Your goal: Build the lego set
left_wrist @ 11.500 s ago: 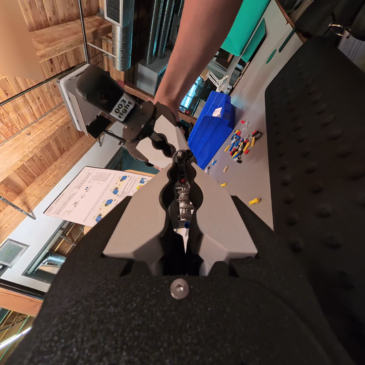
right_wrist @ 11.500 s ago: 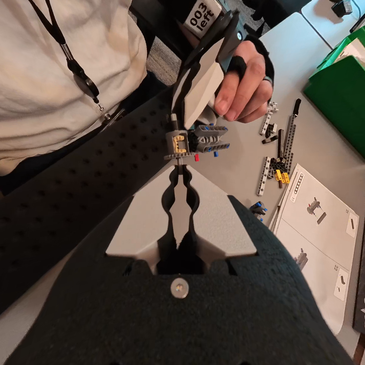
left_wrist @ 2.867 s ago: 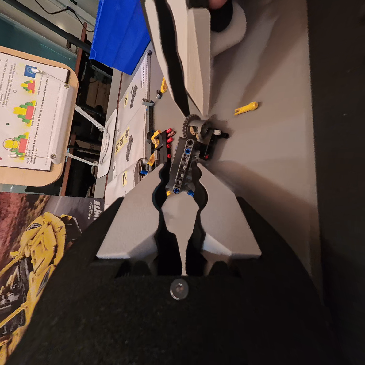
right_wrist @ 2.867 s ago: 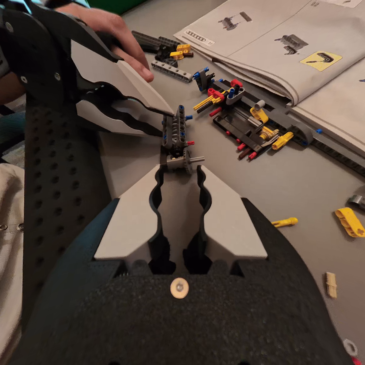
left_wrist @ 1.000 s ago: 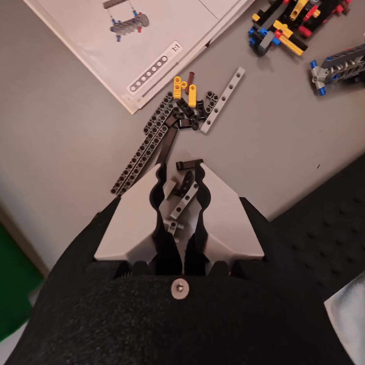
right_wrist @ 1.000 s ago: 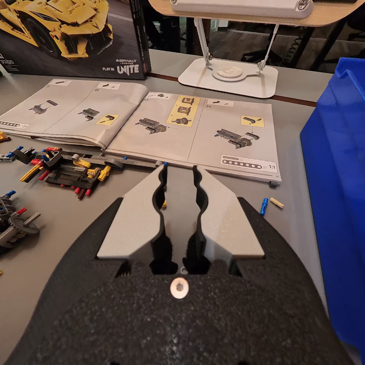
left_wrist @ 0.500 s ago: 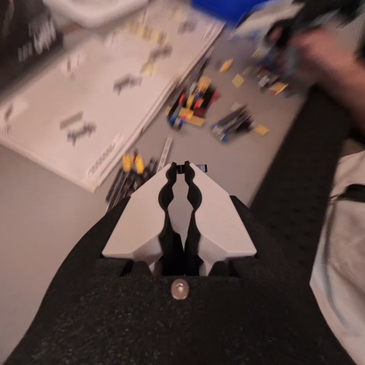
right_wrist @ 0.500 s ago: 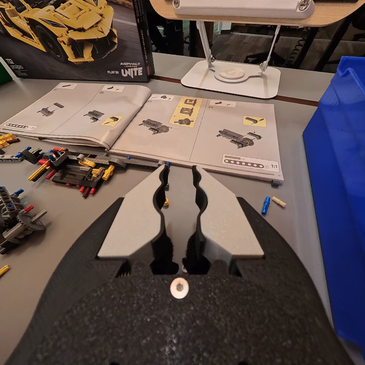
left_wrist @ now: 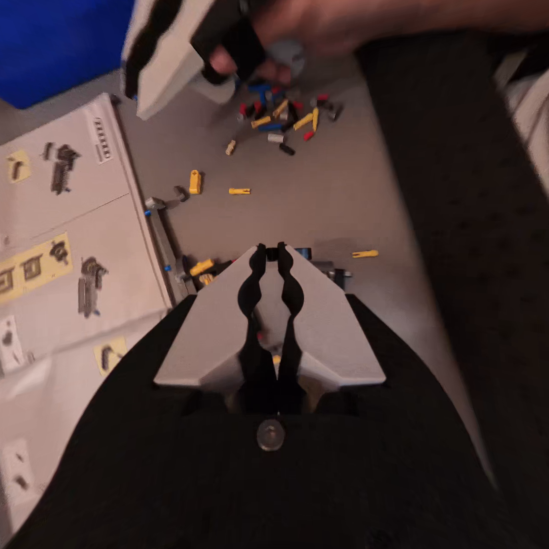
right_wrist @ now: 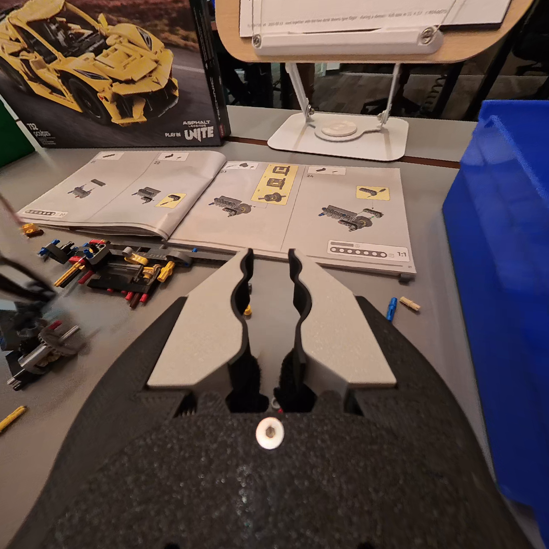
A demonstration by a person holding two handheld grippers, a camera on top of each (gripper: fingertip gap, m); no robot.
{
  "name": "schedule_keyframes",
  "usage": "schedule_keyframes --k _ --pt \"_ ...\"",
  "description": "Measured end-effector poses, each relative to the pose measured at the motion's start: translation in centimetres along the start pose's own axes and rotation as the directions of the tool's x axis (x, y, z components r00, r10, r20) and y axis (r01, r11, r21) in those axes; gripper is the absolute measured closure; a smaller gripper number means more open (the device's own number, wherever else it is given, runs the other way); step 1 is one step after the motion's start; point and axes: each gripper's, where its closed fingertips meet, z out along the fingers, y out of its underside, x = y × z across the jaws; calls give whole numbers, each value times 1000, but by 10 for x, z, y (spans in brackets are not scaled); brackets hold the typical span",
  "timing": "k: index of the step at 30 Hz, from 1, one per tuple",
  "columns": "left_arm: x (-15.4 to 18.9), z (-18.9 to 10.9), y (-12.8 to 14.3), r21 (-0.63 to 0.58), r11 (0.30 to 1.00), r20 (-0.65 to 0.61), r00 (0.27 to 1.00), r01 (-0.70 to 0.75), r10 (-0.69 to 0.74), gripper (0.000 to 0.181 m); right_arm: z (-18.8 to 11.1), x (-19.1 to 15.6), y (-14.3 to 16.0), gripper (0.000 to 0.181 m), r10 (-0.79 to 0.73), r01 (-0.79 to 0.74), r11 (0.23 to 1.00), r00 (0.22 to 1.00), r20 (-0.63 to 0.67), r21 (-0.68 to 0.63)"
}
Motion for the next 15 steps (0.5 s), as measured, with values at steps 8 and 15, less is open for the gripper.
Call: schedule_keyframes --k 8,15 --pt "-6 64 3 -141 963 -225 954 -231 196 175 -12 9 -3 159 76 -76 996 997 3 44" --pt "4 65 6 -128 946 -292 923 -297 250 175 -10 6 -1 159 100 -101 994 994 38 31"
